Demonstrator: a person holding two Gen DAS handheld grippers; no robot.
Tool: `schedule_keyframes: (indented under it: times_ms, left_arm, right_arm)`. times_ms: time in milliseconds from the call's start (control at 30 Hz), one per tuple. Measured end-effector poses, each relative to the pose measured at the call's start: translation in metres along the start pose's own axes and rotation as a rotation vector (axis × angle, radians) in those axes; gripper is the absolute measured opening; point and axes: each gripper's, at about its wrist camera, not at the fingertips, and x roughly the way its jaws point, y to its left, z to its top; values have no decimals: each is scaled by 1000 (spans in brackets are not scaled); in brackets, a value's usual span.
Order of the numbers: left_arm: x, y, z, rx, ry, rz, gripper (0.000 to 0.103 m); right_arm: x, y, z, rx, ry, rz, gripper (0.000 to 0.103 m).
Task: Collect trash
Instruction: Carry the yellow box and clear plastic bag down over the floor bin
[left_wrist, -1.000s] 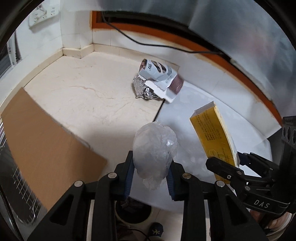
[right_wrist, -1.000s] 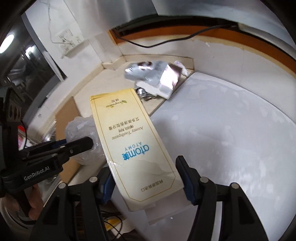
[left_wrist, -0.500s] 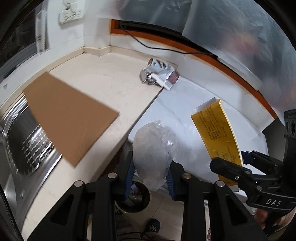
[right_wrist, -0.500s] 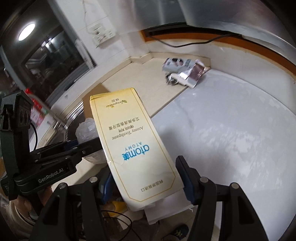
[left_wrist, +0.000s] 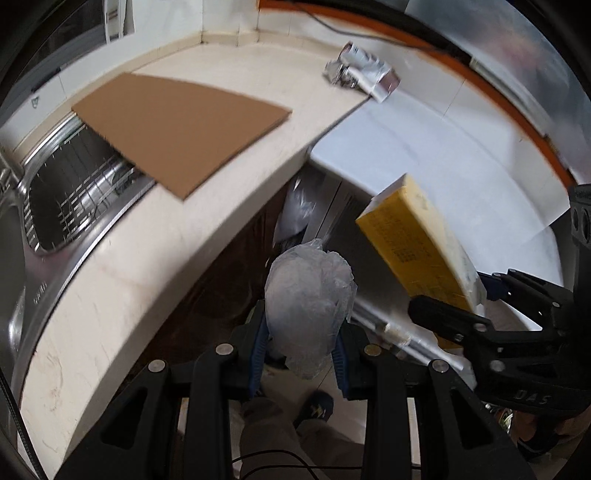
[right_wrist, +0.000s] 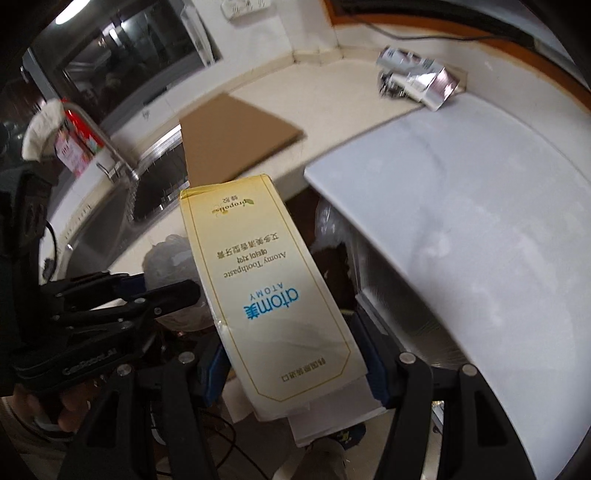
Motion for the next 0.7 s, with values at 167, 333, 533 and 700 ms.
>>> schedule_keyframes:
  times_ms: [167,333,533,700]
  left_arm:
    - [35,11,-13,7,68,-4,29]
    - [91,20,-28,26,156,-6,29]
    - [181,26,-51,81,249,-4,30]
    - [249,31,-65,102,308,0,31]
  right_arm:
    - [41,4,-16,-10,62,-61,61]
    - [106,-6,-46,33,175,-142,61]
    - [183,-34,-88,128,302,-189,62]
    - [235,-61,-117,196,350,-219,62]
